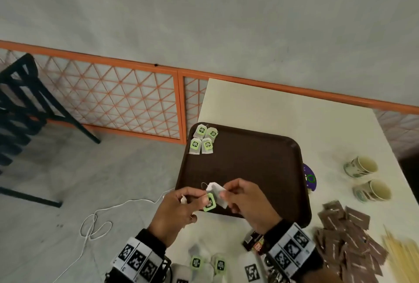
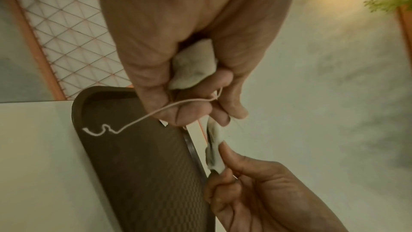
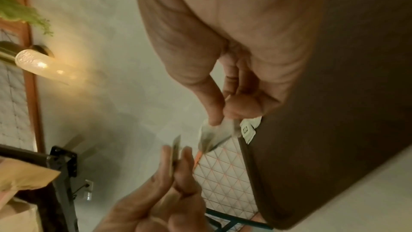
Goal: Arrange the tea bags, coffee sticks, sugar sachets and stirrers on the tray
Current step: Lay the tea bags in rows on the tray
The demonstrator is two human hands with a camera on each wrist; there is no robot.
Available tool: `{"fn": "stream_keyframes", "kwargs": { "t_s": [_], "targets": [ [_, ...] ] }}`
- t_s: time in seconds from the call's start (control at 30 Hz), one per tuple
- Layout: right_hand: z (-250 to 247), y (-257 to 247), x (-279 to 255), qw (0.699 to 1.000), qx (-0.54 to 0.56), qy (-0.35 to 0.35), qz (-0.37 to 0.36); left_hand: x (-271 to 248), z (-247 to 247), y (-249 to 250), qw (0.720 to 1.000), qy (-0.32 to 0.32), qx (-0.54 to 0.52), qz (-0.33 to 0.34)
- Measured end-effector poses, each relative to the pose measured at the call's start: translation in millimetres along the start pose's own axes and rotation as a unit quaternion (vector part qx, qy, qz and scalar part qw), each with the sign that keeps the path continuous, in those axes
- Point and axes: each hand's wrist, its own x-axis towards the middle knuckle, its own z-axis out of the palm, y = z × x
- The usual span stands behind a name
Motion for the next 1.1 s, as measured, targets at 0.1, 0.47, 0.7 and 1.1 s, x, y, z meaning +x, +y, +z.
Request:
{"fn": "stream_keyframes", "kwargs": {
  "t_s": [0.1, 0.47, 0.7, 1.1],
  "targets": [
    [19, 0, -4, 0.996, 0.084, -0.039, 0.006, 6, -4, -1, 0.999, 0.028, -0.019, 0.004],
    [36, -6, 5, 0.991, 0.079, -0.105, -0.016, 20, -16, -5, 0.995, 0.091, 0.039, 0.018],
    [27, -10, 23, 0.992, 0.004, -0.126, 0.005, 36, -27, -2, 0.998, 0.021, 0.058, -0.009],
    [40, -20, 134, 0.995, -0.078, 0.043, 0.047, 71, -50, 5, 0.992, 0.102, 0.068, 0.0]
  ]
}}
